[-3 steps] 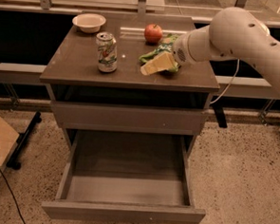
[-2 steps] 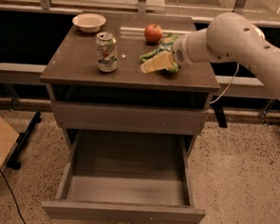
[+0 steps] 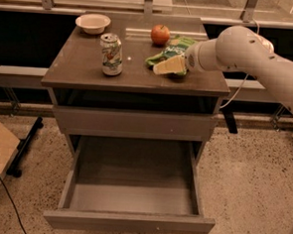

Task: Place green rice chip bag into middle drawer

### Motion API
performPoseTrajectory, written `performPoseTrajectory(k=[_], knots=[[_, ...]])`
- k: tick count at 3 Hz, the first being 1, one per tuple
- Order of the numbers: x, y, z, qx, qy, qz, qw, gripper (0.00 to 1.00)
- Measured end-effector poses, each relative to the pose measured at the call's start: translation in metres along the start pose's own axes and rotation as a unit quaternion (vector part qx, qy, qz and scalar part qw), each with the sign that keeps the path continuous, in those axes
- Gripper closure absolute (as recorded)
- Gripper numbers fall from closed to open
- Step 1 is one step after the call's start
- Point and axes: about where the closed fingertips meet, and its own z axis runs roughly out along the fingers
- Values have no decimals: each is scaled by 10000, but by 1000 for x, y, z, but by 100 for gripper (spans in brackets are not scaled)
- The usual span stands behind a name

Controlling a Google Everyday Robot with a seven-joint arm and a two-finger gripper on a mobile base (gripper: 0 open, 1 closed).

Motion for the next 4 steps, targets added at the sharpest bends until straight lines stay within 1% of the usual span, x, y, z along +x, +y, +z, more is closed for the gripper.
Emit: performPoseTrajectory(k=[1,2,3,4], knots=[[6,-8,14,11,65,209,9998,0],[8,-12,26,-42,116,348,9993,18],[7,-11,29,-70,95,376,9992,41],[-1,-6,20,-120,-24,290,9995,72]])
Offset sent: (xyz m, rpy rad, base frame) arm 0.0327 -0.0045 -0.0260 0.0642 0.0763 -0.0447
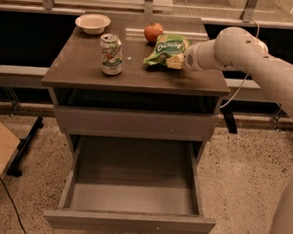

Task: Place green rice chip bag into middle drawer

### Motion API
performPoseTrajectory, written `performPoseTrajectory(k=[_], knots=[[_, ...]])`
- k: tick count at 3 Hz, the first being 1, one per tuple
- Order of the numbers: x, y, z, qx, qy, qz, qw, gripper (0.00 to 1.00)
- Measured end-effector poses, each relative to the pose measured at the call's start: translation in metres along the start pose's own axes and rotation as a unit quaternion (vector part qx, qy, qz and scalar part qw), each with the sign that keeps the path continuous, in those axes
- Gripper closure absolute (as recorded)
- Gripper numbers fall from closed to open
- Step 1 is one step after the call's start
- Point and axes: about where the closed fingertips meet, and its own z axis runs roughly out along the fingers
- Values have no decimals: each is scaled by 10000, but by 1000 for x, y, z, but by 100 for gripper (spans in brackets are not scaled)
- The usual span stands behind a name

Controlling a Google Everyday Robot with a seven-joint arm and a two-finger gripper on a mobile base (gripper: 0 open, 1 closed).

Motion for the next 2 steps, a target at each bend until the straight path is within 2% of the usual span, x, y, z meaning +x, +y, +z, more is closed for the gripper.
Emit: performPoseTrajectory(k=[1,2], knots=[[-6,6,-7,-85,-82,-54,9999,95],[-15,15,-24,-363,-192,-166,9990,100]])
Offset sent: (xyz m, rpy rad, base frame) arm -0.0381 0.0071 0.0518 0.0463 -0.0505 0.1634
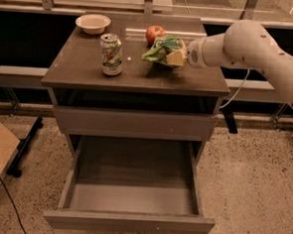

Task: Place green rice chip bag into middle drawer

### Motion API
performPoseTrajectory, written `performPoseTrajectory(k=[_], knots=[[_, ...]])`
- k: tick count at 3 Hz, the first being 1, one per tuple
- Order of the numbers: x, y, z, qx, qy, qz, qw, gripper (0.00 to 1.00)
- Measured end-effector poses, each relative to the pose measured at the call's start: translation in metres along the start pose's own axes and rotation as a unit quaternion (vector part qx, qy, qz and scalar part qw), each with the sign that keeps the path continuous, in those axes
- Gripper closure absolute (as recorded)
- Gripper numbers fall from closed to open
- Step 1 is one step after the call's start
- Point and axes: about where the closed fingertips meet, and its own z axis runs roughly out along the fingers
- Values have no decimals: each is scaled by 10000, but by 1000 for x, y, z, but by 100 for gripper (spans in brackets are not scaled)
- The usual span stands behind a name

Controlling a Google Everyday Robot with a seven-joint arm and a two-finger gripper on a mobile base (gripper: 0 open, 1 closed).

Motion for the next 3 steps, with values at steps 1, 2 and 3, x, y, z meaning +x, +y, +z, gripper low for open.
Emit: performPoseTrajectory(k=[1,2,3], knots=[[-3,13,-34,-148,-185,-200,9995,100],[9,35,-82,-220,-239,-370,9988,100],[38,78,-151,-297,-108,-484,9983,100]])
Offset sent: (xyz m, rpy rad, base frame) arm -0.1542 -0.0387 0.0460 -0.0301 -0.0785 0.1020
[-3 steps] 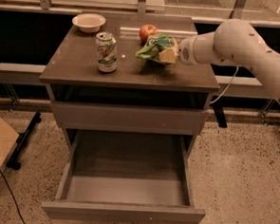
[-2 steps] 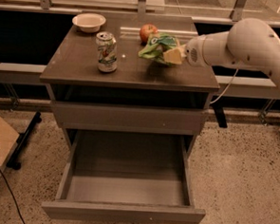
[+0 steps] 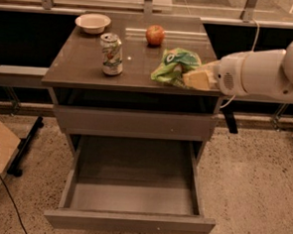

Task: Place green rice chip bag into middle drawer

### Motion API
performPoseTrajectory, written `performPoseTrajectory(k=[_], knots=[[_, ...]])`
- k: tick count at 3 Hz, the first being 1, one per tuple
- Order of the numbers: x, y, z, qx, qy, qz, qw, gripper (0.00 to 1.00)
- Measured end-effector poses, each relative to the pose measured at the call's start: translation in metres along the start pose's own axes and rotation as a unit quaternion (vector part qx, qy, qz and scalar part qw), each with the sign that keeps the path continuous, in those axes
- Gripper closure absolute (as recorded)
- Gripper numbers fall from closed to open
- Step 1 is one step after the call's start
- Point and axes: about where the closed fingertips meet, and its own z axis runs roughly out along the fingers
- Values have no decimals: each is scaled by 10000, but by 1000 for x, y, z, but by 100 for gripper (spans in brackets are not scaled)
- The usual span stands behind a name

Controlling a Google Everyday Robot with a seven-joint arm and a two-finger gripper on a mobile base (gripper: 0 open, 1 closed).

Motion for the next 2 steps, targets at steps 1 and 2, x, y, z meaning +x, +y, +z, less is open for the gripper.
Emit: performPoseTrajectory(k=[1,2], knots=[[11,45,-48,-343,-107,-197,9992,100],[44,66,-97,-674,46,-330,9972,100]])
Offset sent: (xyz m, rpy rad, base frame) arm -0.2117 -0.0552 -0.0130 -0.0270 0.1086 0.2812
